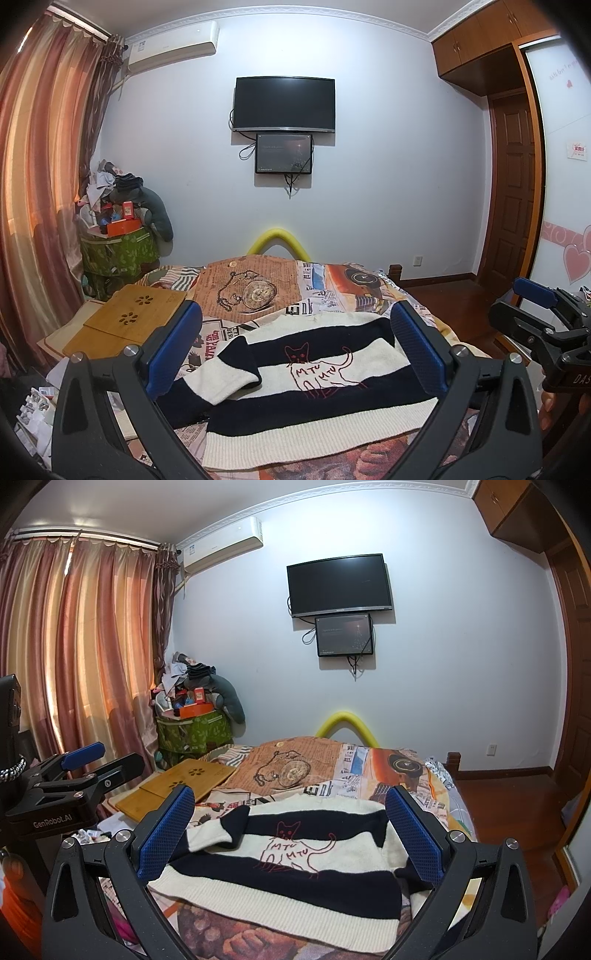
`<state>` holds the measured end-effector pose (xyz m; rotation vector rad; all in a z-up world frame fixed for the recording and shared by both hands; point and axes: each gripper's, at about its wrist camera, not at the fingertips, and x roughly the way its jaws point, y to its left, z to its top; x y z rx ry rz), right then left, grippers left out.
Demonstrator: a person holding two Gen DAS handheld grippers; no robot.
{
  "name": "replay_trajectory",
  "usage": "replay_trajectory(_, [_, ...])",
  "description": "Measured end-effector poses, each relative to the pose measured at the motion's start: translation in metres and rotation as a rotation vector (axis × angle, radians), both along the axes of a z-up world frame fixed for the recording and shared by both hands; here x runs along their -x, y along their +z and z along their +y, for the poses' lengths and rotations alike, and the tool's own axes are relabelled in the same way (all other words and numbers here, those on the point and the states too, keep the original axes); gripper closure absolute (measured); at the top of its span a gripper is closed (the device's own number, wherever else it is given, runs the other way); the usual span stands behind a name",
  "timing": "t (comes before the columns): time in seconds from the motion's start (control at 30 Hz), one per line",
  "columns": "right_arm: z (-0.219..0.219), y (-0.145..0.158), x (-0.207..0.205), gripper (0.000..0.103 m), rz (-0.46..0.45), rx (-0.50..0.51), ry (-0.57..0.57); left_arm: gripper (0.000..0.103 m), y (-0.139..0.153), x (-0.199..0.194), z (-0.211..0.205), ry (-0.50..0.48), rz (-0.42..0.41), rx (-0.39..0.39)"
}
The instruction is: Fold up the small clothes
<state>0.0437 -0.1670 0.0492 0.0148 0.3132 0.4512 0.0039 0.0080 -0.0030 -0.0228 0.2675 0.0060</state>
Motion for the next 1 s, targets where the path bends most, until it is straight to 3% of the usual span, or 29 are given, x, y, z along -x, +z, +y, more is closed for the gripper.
replay_trajectory(0.33, [0.001,0.001,-0.002,0.000,0.012,0.004,-0.003,0.000,0.000,-0.002,0.001,0.004,0.000,0.000])
replay_trajectory(0.6, [0.002,-0.010,-0.026,0.000,0.038,0.016,-0.011,0.000,-0.006,-0.033,0.011,0.005,0.036,0.010])
replay_trajectory(0.77, [0.002,-0.018,-0.058,0.000,0.059,0.031,-0.019,0.000,-0.014,-0.083,0.031,0.035,0.095,0.016])
replay_trajectory(1.0, [0.002,-0.039,-0.120,0.000,0.122,0.089,-0.025,0.000,-0.039,-0.179,0.078,0.069,0.274,0.081])
